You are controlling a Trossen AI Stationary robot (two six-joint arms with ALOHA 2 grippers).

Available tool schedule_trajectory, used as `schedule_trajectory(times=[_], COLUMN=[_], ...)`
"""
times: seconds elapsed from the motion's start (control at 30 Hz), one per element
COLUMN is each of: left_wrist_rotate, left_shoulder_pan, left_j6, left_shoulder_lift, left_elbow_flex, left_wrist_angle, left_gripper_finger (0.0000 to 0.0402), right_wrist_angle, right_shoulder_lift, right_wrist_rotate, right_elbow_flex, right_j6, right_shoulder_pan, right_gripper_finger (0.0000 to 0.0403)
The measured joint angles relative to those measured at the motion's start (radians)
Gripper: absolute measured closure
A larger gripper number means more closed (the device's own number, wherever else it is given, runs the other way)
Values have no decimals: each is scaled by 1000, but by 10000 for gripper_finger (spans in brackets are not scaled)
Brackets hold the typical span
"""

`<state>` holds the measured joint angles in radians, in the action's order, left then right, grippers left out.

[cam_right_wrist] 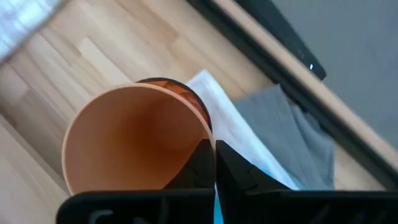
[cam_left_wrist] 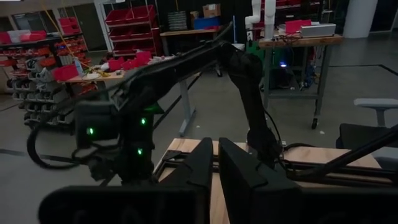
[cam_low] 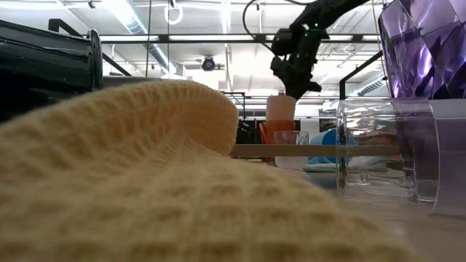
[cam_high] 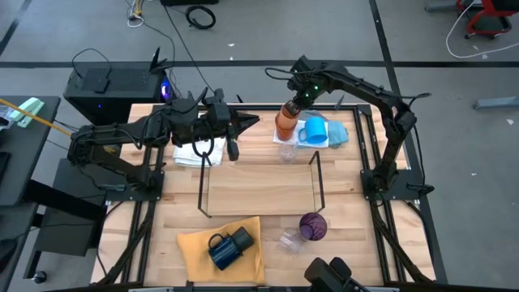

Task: Stack small to large cups/mugs on shelf
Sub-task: Put the top orange cup on the shelf

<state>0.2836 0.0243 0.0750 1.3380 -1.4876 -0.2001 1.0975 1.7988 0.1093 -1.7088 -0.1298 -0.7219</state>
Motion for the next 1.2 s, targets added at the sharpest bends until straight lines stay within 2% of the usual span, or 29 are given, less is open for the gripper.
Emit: schedule_trajectory(times=[0.17,0.37,0.83,1.2], left_wrist_rotate=[0,0,0,0], left_shoulder_pan=[1,1,1,1], left_j6=[0,-1,-3,-2], left_shoulder_lift=[0,0,0,0], left_elbow_flex=[0,0,0,0], left_wrist_angle=[0,0,1,1], left_gripper_finger=[362,371,364,366], right_wrist_angle=[22,106,123,213], right_shoulder_lift=[-1,-2,-2,-2], right_wrist_rotate=[0,2,-4,-1], right_elbow_flex=[-66,-66,-140,-301], right_j6=[2,22,36,57], right_shoulder_pan=[-1,-11,-9,-3], right_gripper_finger=[401,402,403,403])
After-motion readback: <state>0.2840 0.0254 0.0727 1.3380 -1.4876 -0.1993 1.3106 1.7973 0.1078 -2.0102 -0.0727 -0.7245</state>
